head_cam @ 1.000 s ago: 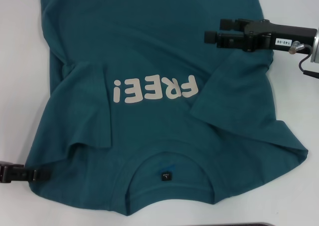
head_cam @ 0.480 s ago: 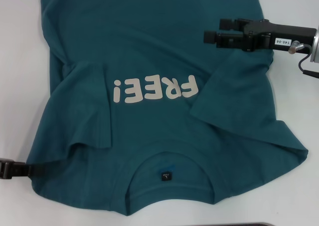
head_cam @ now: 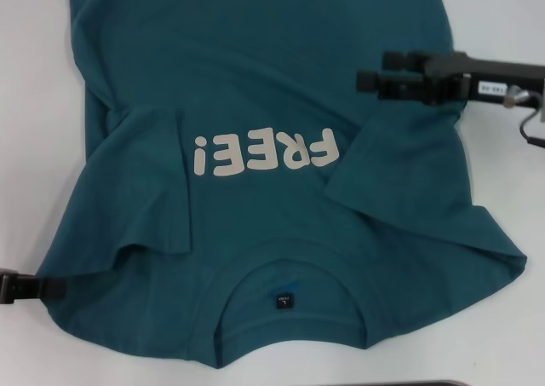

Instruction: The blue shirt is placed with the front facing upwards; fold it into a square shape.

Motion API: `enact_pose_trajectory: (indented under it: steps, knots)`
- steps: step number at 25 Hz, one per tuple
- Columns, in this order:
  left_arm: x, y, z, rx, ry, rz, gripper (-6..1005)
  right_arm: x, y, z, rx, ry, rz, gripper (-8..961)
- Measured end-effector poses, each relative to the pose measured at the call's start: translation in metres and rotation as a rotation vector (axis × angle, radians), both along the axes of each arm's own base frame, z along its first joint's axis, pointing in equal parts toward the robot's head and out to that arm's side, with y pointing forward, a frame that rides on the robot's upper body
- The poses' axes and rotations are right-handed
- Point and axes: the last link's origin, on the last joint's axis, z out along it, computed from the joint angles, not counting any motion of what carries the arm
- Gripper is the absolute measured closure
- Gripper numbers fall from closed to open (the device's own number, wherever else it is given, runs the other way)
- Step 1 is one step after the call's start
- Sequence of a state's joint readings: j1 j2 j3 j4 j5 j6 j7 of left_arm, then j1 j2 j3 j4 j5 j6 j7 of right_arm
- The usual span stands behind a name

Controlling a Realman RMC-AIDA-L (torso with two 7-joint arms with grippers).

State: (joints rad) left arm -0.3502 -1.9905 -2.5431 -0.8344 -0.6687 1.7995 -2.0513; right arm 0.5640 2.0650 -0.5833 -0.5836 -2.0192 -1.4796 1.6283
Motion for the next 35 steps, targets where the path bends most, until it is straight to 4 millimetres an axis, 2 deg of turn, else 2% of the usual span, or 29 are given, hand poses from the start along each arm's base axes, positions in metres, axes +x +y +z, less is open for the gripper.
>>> enact_pose_trajectory:
  steps: [3,4,6,15,20,24,28,35]
  knots:
    - [0.001,0.001,0.000,0.000,0.001,-0.007,999,0.009,-0.015,0.004,-0.063,0.011,-0.028,14]
    - [0.001,0.002,0.000,0.000,0.000,-0.010,999,0.016,-0.027,0.008,-0.108,0.033,-0.058,14]
    - [0.003,0.003,0.000,-0.003,-0.002,-0.015,998,0.021,-0.033,0.012,-0.132,0.045,-0.079,15]
    - [0.008,0.003,-0.009,-0.008,-0.025,-0.024,998,0.070,-0.091,0.051,-0.323,0.027,-0.364,18]
    - [0.009,0.003,-0.014,-0.009,-0.032,-0.026,998,0.092,-0.113,0.062,-0.367,-0.013,-0.472,21]
    - [0.010,0.003,-0.015,-0.009,-0.032,-0.029,998,0.105,-0.125,0.067,-0.373,-0.041,-0.533,23]
    - [0.010,0.004,-0.013,-0.008,-0.030,-0.034,999,0.109,-0.131,0.069,-0.381,-0.039,-0.559,26]
    - [0.012,0.007,-0.012,-0.005,-0.027,-0.044,999,0.106,-0.128,0.064,-0.387,-0.031,-0.553,30]
